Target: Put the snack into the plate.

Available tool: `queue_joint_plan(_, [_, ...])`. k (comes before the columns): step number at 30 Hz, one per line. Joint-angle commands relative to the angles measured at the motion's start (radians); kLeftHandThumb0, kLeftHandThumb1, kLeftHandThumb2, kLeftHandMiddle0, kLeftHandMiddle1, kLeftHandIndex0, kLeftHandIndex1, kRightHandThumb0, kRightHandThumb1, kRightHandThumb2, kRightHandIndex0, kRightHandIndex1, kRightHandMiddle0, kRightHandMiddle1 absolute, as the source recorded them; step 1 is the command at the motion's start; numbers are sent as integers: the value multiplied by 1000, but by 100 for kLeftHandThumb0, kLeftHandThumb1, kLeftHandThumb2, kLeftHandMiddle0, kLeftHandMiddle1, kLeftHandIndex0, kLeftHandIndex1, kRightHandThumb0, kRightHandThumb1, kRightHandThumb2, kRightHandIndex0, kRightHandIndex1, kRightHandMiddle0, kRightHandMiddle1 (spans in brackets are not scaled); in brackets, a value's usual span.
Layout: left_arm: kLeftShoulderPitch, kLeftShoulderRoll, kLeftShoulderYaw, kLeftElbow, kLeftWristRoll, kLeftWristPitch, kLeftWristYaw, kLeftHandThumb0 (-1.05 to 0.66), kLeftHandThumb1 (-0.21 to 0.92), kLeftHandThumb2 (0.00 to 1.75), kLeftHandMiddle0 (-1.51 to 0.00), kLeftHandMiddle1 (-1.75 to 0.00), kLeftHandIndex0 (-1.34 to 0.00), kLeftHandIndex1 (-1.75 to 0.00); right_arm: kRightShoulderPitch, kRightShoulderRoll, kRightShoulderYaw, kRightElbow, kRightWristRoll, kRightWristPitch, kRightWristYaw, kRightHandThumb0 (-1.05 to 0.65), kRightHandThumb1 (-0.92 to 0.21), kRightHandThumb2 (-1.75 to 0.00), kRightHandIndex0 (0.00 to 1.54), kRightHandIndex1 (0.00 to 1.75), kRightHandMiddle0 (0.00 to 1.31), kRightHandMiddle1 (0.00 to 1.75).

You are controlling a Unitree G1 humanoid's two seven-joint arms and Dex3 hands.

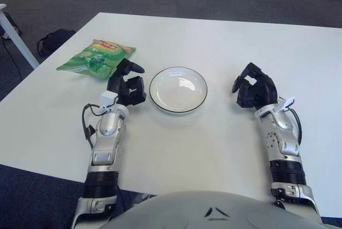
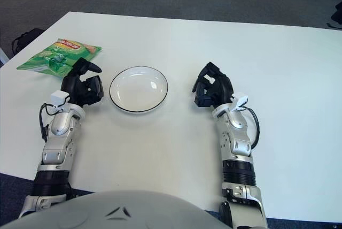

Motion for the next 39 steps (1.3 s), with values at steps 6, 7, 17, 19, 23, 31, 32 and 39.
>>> queue_joint_plan(6, [78, -44, -17, 113, 15, -27, 14, -42, 50, 108, -120, -175, -47, -175, 103, 41, -4, 76, 1, -1, -8, -1, -11, -156, 75, 171, 57, 175])
queue_joint_plan(7, [76, -44, -16, 116, 14, -30, 14, -42, 50, 109, -119, -175, -47, -175, 102, 41, -4, 77, 0, 0, -11, -1, -11, -155, 75, 171, 57, 175])
queue_joint_plan(17, [38, -32, 2, 164, -12, -57, -7, -42, 49, 109, -119, -175, -47, -175, 82, 37, -10, 88, 4, 4, -21, -1, -10, -156, 74, 172, 57, 175])
queue_joint_plan(19, [27, -29, 8, 172, -17, -58, -10, -43, 49, 110, -119, -175, -48, -175, 72, 31, -13, 78, 6, 14, -24, -1, -10, -156, 75, 171, 57, 175])
queue_joint_plan(23, [10, -26, 19, 174, -17, -54, -7, -43, 48, 110, -119, -175, -48, -175, 46, 17, -24, 51, 13, 40, -29, -1, -10, -155, 75, 170, 58, 175])
queue_joint_plan(31, [-33, -14, 43, 170, -12, -35, 2, -43, 48, 111, -121, -175, -48, -175, -28, -15, -47, -12, 25, 114, -47, -1, -8, -156, 75, 174, 63, 166])
queue_joint_plan(32, [-39, -13, 46, 171, -12, -33, 2, -43, 48, 111, -121, -175, -48, -175, -32, -17, -48, -12, 22, 118, -48, -1, -8, -156, 75, 174, 64, 165])
queue_joint_plan(39, [-87, -7, 62, 183, -16, -32, 0, -43, 49, 110, -117, -175, -48, -175, -84, -68, -44, 11, -11, 145, -36, -1, -6, -155, 76, 175, 70, 157])
